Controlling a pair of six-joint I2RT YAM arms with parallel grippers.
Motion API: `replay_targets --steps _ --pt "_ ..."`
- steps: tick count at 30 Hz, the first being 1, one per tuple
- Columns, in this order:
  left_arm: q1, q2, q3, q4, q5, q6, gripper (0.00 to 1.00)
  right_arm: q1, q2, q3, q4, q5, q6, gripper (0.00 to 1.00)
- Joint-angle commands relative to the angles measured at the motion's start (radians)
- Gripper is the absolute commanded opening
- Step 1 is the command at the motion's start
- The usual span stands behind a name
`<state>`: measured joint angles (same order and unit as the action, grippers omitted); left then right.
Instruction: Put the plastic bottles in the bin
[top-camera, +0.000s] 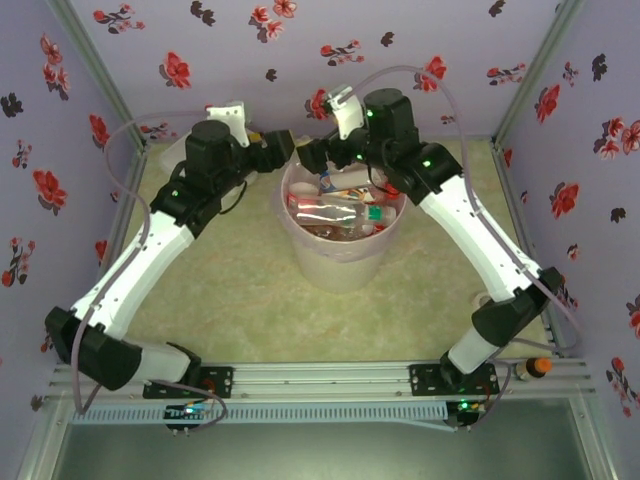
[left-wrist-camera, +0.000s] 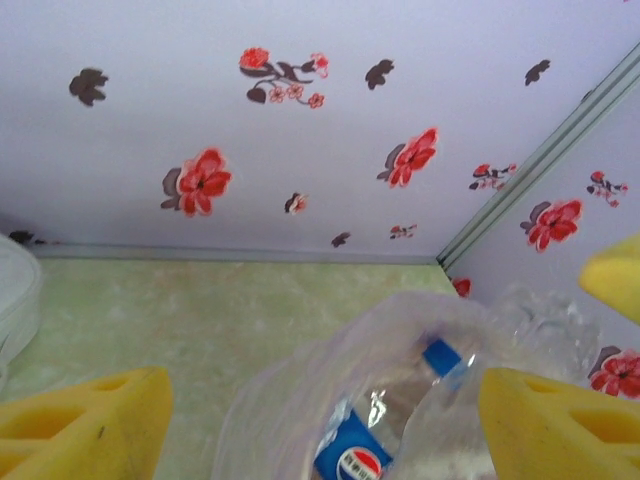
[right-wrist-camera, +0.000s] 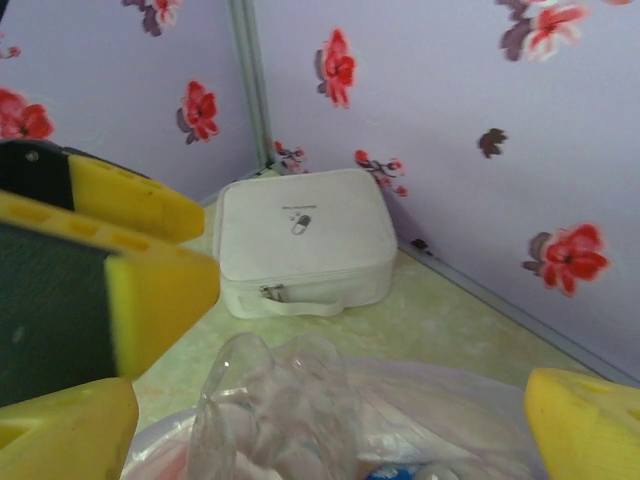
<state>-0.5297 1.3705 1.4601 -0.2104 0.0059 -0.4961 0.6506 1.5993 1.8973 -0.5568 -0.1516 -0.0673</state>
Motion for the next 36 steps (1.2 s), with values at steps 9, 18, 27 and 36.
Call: replay_targets --steps 9,18,27,36 --pt "-0.048 0.17 0.157 -0.199 -0.009 0.136 0.72 -0.142 -0.187 -0.096 -0.074 0.258 0.151 0.97" --pt "-0.092 0.166 -0.021 -0.214 -0.017 0.141 0.62 -0.193 -0.17 -0.158 -0.101 0.263 0.224 0.92" --pt "-0.092 0.19 -0.128 -0.157 -0.036 0.084 0.58 -0.201 -0.129 -0.191 -0.091 0.21 0.285 0.86" --pt "-0.077 0.175 -0.061 -0.139 -0.035 0.082 0.63 -0.229 -0.136 -0.175 -0.046 0.152 0.33 0.88"
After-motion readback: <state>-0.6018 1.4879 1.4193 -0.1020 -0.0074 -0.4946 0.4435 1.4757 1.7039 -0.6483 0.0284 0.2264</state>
